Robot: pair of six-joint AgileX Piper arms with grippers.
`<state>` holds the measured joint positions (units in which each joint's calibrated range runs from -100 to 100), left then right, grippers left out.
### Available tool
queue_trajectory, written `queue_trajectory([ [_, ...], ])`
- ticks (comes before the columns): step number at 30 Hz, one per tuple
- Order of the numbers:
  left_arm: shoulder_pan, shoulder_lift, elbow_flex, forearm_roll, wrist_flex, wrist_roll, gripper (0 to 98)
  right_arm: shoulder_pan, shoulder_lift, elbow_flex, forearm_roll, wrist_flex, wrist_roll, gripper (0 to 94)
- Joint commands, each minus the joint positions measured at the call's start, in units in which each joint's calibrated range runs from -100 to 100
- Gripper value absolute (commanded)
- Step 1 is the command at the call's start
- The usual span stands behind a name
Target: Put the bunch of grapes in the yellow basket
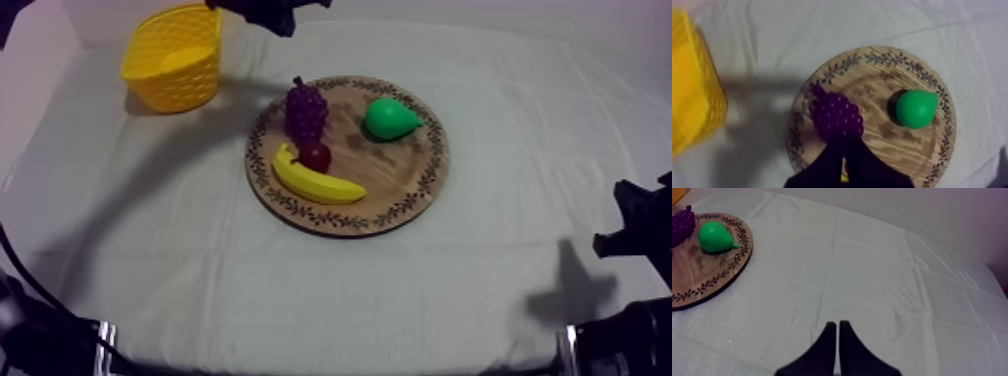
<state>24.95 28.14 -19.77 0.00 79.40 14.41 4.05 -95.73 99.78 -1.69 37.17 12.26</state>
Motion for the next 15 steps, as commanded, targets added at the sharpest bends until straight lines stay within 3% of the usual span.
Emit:
queue_trajectory([
  [1,0.05,0.26,0.05,-0.03,2.55,8.45,3.0,0.01,-0.02,-0.01,0.01,0.01,0.02,0.5],
  [12,1.22,0.81,1.72,-0.20,3.38,10.57,3.9,0.01,-0.02,-0.01,0.01,0.01,0.02,0.5],
  [15,1.36,0.42,2.41,-0.23,2.18,10.19,10.2,0.01,-0.02,-0.01,0.01,0.01,0.02,0.5],
])
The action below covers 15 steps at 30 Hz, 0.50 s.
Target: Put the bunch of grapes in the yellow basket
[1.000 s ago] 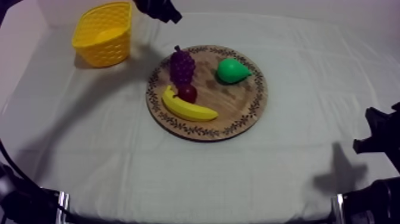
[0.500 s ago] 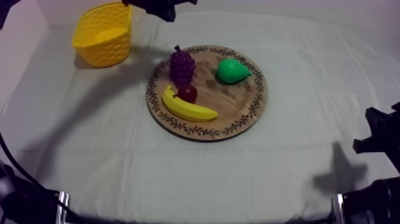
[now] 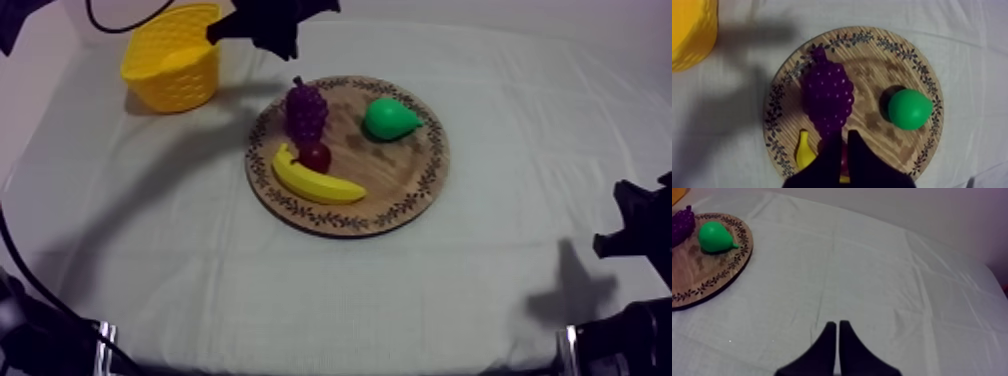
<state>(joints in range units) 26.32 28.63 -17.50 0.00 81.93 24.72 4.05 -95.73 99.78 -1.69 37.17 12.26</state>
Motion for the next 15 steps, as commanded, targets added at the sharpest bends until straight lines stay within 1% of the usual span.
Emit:
queue_trajectory([
  [1,-0.01,-0.20,0.50,-0.23,-0.65,-0.09,14.8,0.01,-0.02,-0.01,0.01,0.01,0.02,0.5],
  [3,-0.22,-0.42,1.40,-0.17,-1.06,0.16,27.2,0.01,-0.02,-0.01,0.01,0.01,0.02,0.5],
  [6,-0.64,-0.71,2.81,-0.04,-1.98,0.12,50.4,0.01,-0.02,-0.01,0.01,0.01,0.02,0.5],
  [8,-0.85,-0.90,3.60,-0.07,-2.39,0.14,62.3,0.01,-0.02,-0.01,0.01,0.01,0.02,0.5],
  [11,-1.06,-1.17,4.23,-0.02,-3.18,-0.32,73.0,0.01,-0.02,-0.01,0.01,0.01,0.02,0.5],
  [15,-1.12,-1.41,4.20,0.12,-3.63,-0.96,81.7,0.01,-0.02,-0.01,0.01,0.01,0.02,0.5],
])
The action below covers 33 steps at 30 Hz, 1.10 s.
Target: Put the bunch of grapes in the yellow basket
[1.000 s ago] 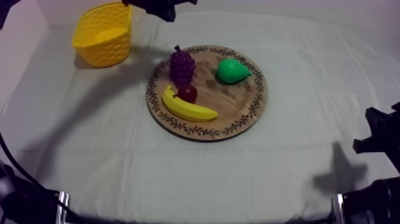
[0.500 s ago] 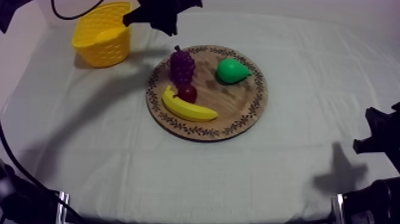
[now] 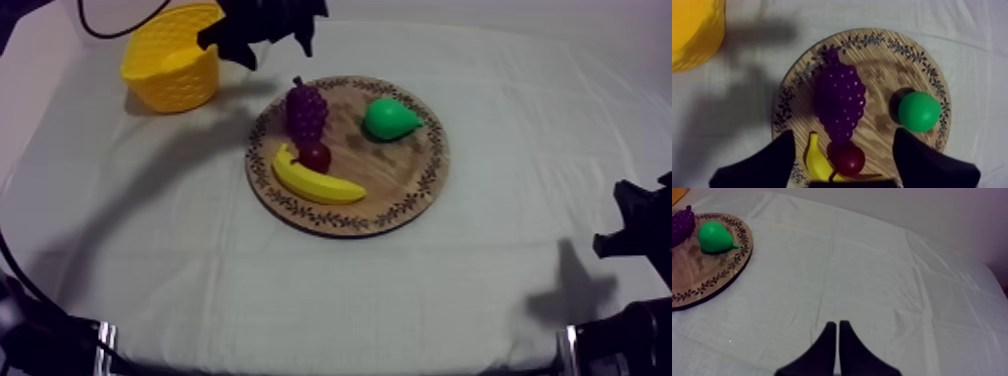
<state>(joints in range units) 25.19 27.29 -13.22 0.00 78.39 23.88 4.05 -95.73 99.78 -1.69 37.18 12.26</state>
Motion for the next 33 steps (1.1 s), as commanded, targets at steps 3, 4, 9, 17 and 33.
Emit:
queue_trajectory([
  [3,0.03,-0.18,-0.20,0.31,-0.19,-0.45,84.6,0.01,-0.02,-0.01,0.01,0.00,0.02,0.5],
  [4,0.03,-0.16,-0.19,0.39,-0.21,-0.53,85.1,0.01,-0.02,-0.01,0.01,0.00,0.02,0.5],
  [9,0.04,0.50,0.16,0.81,-0.47,-0.83,86.4,0.01,-0.02,-0.01,0.01,0.00,0.02,0.5],
  [17,0.09,4.67,-0.09,2.10,-2.09,-1.84,87.0,0.01,-0.02,-0.01,0.01,0.00,0.02,0.5],
  [33,0.92,12.83,-2.54,3.70,-5.54,-2.28,87.1,0.01,-0.02,-0.01,0.01,0.00,0.02,0.5],
])
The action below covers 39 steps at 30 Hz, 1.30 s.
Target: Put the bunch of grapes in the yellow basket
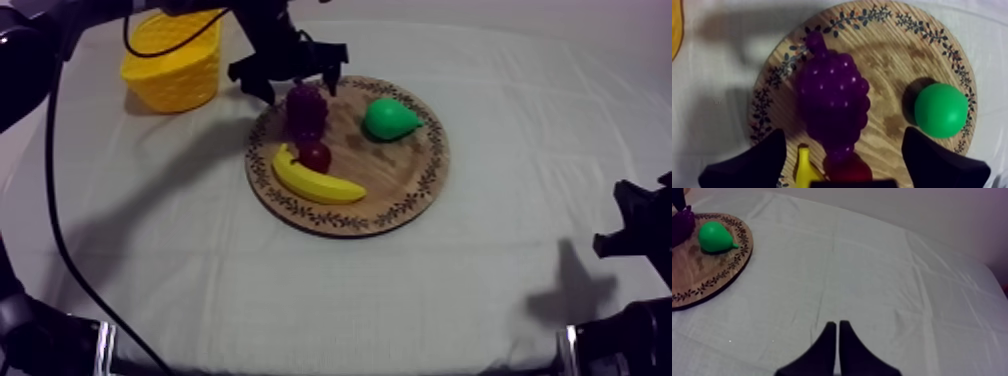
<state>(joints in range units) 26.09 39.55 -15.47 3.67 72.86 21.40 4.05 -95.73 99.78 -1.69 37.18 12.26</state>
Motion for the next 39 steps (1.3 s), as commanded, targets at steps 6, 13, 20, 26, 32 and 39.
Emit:
queue_trajectory([
  [6,0.41,4.01,-2.63,0.32,-0.02,1.65,87.2,0.01,-0.02,-0.01,0.01,0.00,0.02,0.5],
  [13,0.18,6.66,-3.66,0.25,0.35,3.86,87.3,0.01,-0.02,-0.01,0.01,0.00,0.02,0.5],
  [20,0.08,7.76,-4.39,-0.14,0.42,4.27,88.0,0.01,-0.02,-0.01,0.01,0.00,0.02,0.5],
  [26,0.17,8.47,-5.40,-0.36,0.43,3.47,88.3,0.01,-0.02,-0.01,0.01,0.00,0.02,0.5],
  [32,0.37,8.72,-5.55,-0.70,-0.21,3.12,82.3,0.01,-0.02,-0.01,0.01,0.00,0.02,0.5],
  [39,0.49,8.49,-5.18,-0.72,-2.07,2.43,71.0,0.01,-0.02,-0.01,0.01,0.00,0.02,0.5],
])
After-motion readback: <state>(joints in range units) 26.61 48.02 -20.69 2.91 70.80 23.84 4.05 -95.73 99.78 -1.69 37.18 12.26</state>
